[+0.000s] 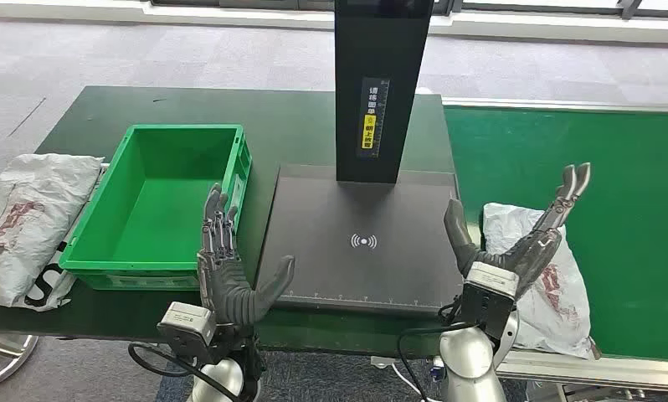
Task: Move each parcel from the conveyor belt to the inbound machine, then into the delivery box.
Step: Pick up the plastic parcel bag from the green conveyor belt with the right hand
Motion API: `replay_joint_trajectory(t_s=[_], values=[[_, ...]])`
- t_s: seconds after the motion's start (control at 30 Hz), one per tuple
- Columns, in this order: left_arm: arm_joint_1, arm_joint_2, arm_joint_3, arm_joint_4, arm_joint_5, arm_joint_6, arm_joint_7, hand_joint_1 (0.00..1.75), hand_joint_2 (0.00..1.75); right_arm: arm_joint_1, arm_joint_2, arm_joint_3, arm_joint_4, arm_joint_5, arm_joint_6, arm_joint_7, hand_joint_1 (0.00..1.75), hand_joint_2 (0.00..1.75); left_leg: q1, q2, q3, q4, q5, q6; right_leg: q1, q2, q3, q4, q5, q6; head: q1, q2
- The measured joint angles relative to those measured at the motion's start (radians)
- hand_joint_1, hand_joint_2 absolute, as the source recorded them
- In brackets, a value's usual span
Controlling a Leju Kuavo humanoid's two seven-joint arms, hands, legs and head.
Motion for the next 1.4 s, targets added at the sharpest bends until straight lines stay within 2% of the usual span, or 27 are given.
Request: replay_joint_trajectory(t_s=[0.4,0.53,0.7,0.8,1.13,1.2,1.3,1.33,1.4], values=[[0.001,0.0,0.0,0.0,0.002,-0.002,0.0,0.0,1.75,-0.002,0.0,0.001,0.01,0.016,0.0,0.001,0.0,1.75,0.0,0.0,0.0,0.0,0.0,0.0,0.0,0.0,0.0,0.0,0.0,0.0,0.0,0.0],[0.003,0.001,0.0,-0.003,0.006,-0.009,0.0,0.0,1.75,-0.007,0.0,-0.008,0.044,0.053,0.0,0.033,0.0,1.75,0.0,0.0,0.0,0.0,0.0,0.0,0.0,0.0,0.0,0.0,0.0,0.0,0.0,0.0],[0.016,0.004,0.0,-0.018,0.006,-0.021,0.0,0.0,1.75,-0.011,0.001,-0.117,0.142,0.172,0.001,0.074,0.0,1.75,0.0,-0.003,-0.001,0.0,0.0,0.001,0.0,-0.004,0.001,0.0,0.0,0.0,0.0,0.0],[0.019,0.005,0.0,-0.023,0.006,-0.022,0.0,0.0,1.75,-0.012,0.002,-0.173,0.178,0.196,0.0,0.079,0.0,1.75,0.0,-0.004,-0.001,0.0,0.0,0.001,0.0,-0.005,0.002,0.0,0.0,0.0,0.0,0.0],[0.023,0.007,0.0,-0.028,0.007,-0.024,0.0,0.0,1.75,-0.014,0.003,-0.22,0.218,0.211,0.0,0.088,0.0,1.75,0.0,-0.004,-0.001,0.0,0.0,0.001,0.0,-0.005,0.002,0.0,0.0,0.0,0.0,0.0],[0.024,0.007,0.0,-0.028,0.014,-0.038,0.0,0.0,1.75,-0.015,0.003,-0.24,0.206,0.302,0.0,0.175,0.0,1.75,0.0,-0.004,-0.001,0.0,0.0,0.001,0.0,-0.005,0.002,0.0,0.0,0.0,0.0,0.0],[0.029,0.007,0.004,-0.029,0.029,-0.067,0.0,0.0,1.75,-0.055,0.002,-0.373,0.18,0.646,0.0,0.392,0.0,1.75,-0.001,-0.006,-0.001,0.0,0.001,0.002,-0.001,-0.007,0.002,0.0,0.0,0.001,0.0,0.0],[0.031,0.007,0.006,-0.03,0.031,-0.071,0.0,0.0,1.75,-0.078,0.002,-0.438,0.182,0.739,-0.001,0.409,0.0,1.75,-0.002,-0.006,-0.001,0.0,0.001,0.002,-0.002,-0.007,0.002,0.0,0.0,0.001,0.0,0.0],[0.033,0.007,0.01,-0.032,0.033,-0.074,0.0,0.0,1.75,-0.121,0.002,-0.577,0.196,0.83,-0.001,0.387,0.0,1.75,-0.002,-0.006,-0.001,0.0,0.001,0.002,-0.002,-0.007,0.002,-0.001,0.001,0.002,0.0,0.0]])
